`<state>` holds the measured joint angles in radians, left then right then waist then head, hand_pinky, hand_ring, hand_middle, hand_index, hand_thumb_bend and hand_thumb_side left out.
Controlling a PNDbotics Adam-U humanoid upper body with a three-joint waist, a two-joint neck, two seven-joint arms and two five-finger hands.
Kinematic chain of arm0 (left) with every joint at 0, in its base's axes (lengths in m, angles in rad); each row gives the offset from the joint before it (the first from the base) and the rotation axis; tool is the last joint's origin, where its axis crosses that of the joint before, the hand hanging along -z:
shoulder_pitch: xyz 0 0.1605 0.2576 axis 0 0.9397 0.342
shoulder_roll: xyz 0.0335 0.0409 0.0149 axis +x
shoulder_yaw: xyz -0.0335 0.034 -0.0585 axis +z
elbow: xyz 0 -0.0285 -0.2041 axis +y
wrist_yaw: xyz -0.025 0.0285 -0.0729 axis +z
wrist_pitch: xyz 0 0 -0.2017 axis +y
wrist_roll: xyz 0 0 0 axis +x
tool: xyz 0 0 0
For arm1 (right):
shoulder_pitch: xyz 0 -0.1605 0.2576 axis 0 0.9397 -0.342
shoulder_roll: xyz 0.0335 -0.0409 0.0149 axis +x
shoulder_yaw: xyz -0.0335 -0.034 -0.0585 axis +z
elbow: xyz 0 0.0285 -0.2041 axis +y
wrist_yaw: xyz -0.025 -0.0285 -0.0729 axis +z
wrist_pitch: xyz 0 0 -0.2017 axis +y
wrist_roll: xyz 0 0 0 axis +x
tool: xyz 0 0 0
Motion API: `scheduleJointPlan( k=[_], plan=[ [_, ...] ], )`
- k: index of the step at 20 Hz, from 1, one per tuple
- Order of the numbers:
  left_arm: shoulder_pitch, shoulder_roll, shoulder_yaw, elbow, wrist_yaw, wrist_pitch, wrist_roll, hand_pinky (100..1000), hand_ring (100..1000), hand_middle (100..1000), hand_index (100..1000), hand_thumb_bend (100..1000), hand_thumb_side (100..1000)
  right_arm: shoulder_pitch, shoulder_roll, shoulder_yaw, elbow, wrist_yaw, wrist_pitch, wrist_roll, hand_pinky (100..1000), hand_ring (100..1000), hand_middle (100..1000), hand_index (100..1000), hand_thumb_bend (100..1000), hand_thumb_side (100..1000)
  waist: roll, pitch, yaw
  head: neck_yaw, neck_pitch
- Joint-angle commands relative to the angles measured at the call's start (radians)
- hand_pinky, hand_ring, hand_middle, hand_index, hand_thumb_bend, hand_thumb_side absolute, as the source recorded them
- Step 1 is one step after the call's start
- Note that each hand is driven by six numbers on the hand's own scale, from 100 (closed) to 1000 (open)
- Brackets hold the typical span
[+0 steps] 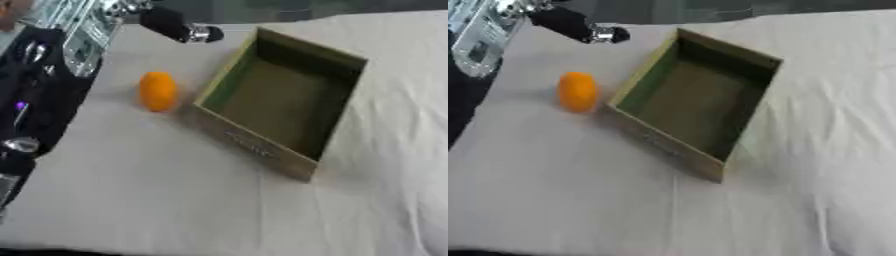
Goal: Pick up objects on the table and place them in the box.
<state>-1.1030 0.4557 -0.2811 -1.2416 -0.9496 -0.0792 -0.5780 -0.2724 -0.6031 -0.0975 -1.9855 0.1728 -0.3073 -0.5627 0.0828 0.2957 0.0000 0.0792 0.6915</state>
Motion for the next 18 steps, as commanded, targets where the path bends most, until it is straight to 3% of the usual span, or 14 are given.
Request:
scheduleJointPlan(
  k=[1,4,11,18],
  plan=[
    [-0.024,0.012,0.001,0.03,-0.03,-0.023,-0.061,843,861,812,994,601,742,-0.009,-0.032,-0.006,-0.014,-0.008,0.0,0.004,767,846,811,896,100,614,-0.003,-0.024,0.0,-0.006,-0.014],
    [-0.022,0.015,0.006,0.047,-0.038,-0.038,-0.117,853,869,819,993,610,703,-0.009,-0.032,-0.006,-0.014,-0.008,0.002,0.005,767,846,810,896,100,615,-0.001,-0.024,0.001,-0.012,-0.018],
    [-0.016,0.032,0.031,0.039,-0.021,-0.046,-0.195,863,876,825,974,536,685,-0.005,-0.032,-0.006,-0.014,-0.006,0.006,0.006,767,847,809,897,100,616,-0.002,-0.022,0.002,-0.014,-0.008],
    [0.001,0.051,0.021,0.057,-0.01,-0.06,-0.303,862,880,833,979,465,599,-0.005,-0.031,-0.007,-0.014,-0.004,0.007,0.005,767,847,808,897,100,617,-0.002,-0.019,0.003,-0.001,0.005]
  ],
)
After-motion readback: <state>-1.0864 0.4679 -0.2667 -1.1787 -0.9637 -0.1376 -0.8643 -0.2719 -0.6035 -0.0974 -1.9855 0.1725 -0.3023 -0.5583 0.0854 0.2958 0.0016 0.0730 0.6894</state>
